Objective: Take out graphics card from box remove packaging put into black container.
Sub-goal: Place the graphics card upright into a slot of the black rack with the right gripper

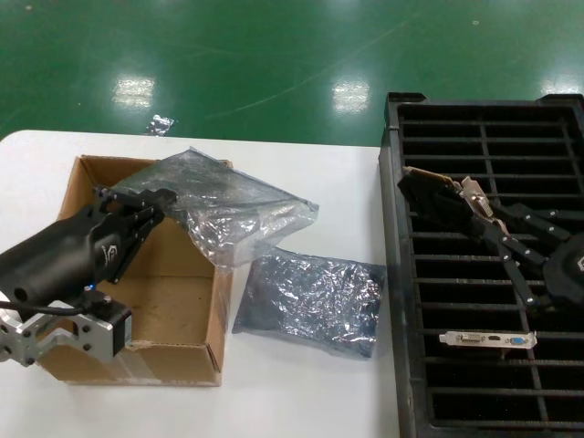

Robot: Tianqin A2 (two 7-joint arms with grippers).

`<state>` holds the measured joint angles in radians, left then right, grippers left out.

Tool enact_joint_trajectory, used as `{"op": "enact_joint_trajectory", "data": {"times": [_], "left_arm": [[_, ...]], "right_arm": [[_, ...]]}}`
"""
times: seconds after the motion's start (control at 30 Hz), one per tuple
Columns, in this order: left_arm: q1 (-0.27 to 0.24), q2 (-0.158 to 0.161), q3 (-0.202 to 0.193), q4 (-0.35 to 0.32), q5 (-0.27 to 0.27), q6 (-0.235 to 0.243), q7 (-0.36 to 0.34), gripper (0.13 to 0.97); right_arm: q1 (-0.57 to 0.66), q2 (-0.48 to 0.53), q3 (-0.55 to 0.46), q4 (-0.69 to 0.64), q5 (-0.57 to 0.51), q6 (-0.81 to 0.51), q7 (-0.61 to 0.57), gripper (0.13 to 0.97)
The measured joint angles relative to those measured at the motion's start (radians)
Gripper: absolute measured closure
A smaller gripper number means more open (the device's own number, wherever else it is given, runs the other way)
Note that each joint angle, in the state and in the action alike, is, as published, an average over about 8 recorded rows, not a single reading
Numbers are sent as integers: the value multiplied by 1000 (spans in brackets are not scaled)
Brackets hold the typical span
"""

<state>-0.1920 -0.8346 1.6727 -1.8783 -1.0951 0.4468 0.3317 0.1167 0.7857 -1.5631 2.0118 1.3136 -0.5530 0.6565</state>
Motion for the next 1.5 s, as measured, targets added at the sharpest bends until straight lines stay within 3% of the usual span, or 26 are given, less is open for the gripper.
{"op": "enact_joint_trajectory", "data": {"times": [0.43, 0.63, 0.87, 1.27, 1.5], "left_arm": [[0, 0, 0, 0, 0, 0, 0, 959], [0, 0, 0, 0, 0, 0, 0, 959], [0, 0, 0, 0, 0, 0, 0, 959], [0, 0, 0, 0, 0, 0, 0, 959], [0, 0, 0, 0, 0, 0, 0, 959]], "right_arm": [[1, -1, -1, 0, -3, -1, 1, 906], [32, 2, -21, 13, -69, -43, 30, 906], [154, 73, -81, 40, -132, -197, 61, 906], [441, 178, -227, 46, -89, -523, 20, 906], [549, 215, -261, 47, -33, -654, -24, 906]]}}
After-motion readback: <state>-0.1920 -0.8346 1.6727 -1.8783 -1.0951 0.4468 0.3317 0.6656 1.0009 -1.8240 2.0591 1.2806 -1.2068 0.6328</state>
